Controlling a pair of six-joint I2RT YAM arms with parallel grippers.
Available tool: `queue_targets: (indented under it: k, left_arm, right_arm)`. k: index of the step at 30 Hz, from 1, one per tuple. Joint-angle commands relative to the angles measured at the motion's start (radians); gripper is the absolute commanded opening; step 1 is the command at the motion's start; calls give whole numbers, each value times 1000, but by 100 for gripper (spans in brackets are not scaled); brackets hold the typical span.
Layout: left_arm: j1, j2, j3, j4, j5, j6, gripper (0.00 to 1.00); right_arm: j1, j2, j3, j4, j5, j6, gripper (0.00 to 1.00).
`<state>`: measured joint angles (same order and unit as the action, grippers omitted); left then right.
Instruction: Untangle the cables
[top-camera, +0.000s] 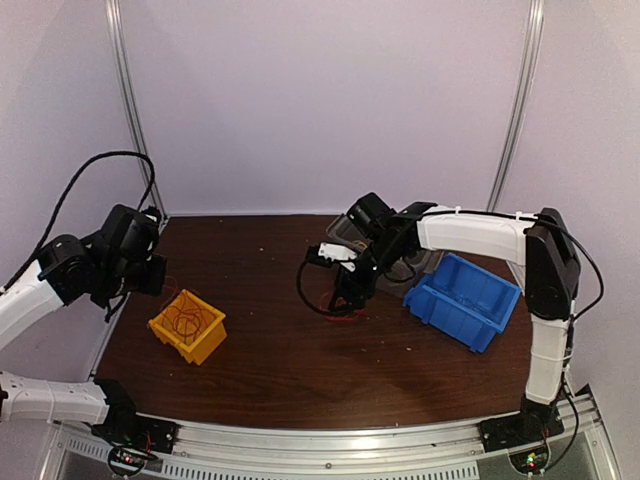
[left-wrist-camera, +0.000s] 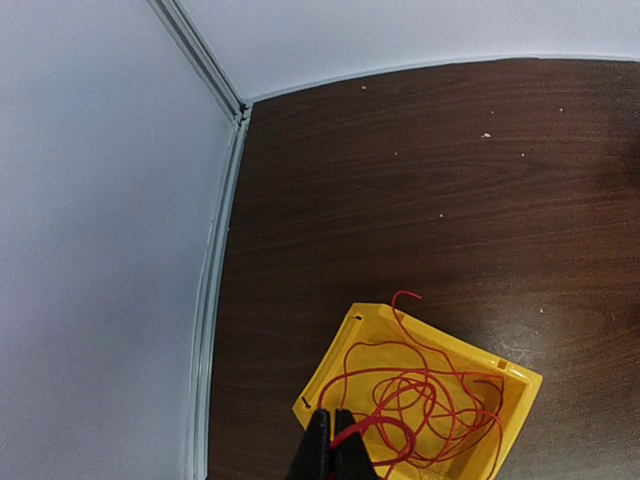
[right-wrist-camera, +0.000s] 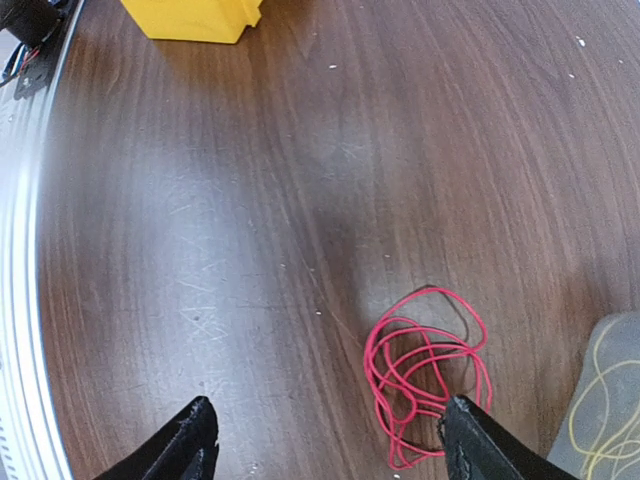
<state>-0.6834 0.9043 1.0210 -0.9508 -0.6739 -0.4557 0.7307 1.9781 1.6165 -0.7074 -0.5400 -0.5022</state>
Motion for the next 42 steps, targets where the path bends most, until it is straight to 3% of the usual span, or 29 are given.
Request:
queue_targets:
  k: [1, 6, 14, 23, 27, 31, 38, 42]
  left_arm:
    - [20, 78, -45, 180, 56, -8, 0]
    - [92, 165, -131, 249, 241, -65, 0]
    - [119, 255, -290, 372, 373, -183, 0]
    - [130, 432, -369, 494, 414, -196, 0]
    - [130, 372, -304, 439, 386, -192, 33]
    - [130, 266, -216, 359, 370, -189, 49]
    - [130, 202, -7, 218, 345, -148, 54]
    - [130, 214, 48, 267, 429, -108, 54]
  right_arm:
    - [14, -23, -40, -8, -17, 0, 78]
    - [14, -65, -98, 12, -12, -1, 78]
    - [13, -100, -140, 35, -14, 1, 78]
    - [13, -105, -178, 56, -28, 2, 78]
    - [11, -110, -189, 62, -34, 1, 78]
    - [-1, -107, -189, 63, -49, 3, 78]
    - [-31, -105, -179, 62, -58, 5, 78]
    - [-57, -109, -180, 62, -64, 7, 78]
